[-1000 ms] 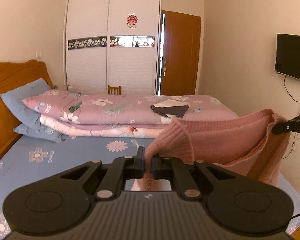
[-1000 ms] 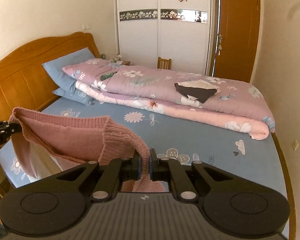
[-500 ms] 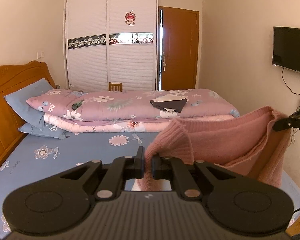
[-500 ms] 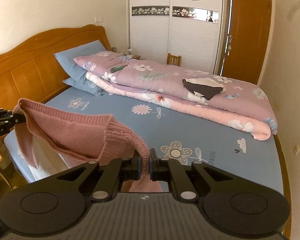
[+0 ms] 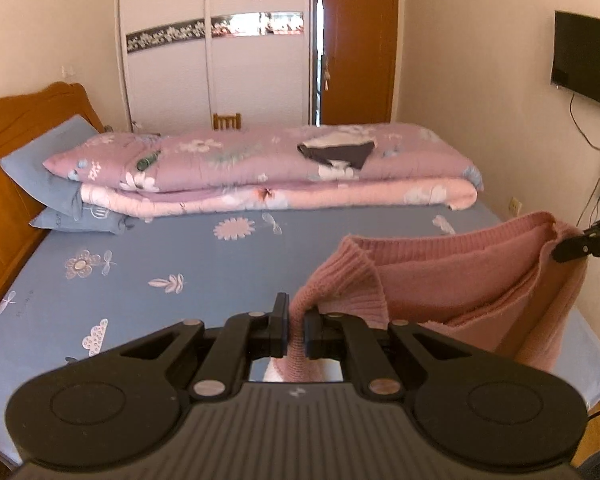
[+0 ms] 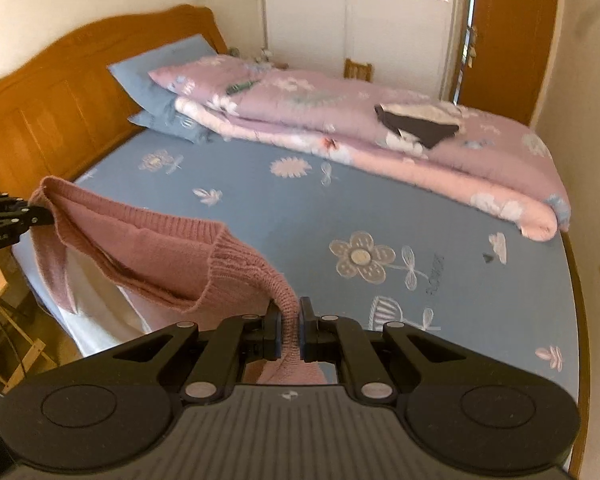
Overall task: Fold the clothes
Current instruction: 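Lower the held sweater toward the bed sheet with both tools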
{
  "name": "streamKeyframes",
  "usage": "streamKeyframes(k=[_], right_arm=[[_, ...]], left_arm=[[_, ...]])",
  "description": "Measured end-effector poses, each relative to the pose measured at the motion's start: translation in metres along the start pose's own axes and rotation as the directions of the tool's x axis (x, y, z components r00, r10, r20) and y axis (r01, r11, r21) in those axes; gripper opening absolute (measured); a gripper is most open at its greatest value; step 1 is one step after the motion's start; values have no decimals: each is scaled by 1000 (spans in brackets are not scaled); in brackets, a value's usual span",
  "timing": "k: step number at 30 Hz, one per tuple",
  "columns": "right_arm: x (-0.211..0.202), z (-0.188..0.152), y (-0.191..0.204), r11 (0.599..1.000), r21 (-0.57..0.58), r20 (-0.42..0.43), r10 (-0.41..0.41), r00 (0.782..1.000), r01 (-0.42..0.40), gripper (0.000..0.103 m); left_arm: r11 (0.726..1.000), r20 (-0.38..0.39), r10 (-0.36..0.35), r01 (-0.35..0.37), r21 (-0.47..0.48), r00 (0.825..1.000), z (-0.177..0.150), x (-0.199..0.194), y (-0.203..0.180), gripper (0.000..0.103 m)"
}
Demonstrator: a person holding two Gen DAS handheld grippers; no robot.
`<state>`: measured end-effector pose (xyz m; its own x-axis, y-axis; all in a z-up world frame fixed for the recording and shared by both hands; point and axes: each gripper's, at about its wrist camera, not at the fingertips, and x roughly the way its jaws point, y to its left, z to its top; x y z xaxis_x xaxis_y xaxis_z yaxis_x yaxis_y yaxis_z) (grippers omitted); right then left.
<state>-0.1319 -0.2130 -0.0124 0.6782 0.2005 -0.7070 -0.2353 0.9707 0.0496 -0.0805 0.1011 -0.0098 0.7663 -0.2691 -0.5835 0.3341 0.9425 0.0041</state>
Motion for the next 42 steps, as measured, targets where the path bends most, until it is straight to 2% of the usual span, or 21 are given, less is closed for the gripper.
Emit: streamKeyframes(k=[10,19,26,34,42], right_arm=[[53,13,-12,996,54,-45,-71,996,73,10],[116,35,-22,990,76,-136,-109,985,120,10],[171,51,-33,984,79,-208,-139,968,158,10],[219,63,-42,976,92,-253,-170,952,199,10],[274,72,-67,973,94,-273,-177,946,209,10]], left_arm=[[999,-69,-49,50,21,996,14,60,11,5],[995,-150,-92,97,25,984,22,124,28,5],[989,-223,-136,144,22,965,28,180,42,5],[977,-292,-176,204,67,940,33,232,52,5],[974,-319,-175,210,79,931,37,288,55,5]])
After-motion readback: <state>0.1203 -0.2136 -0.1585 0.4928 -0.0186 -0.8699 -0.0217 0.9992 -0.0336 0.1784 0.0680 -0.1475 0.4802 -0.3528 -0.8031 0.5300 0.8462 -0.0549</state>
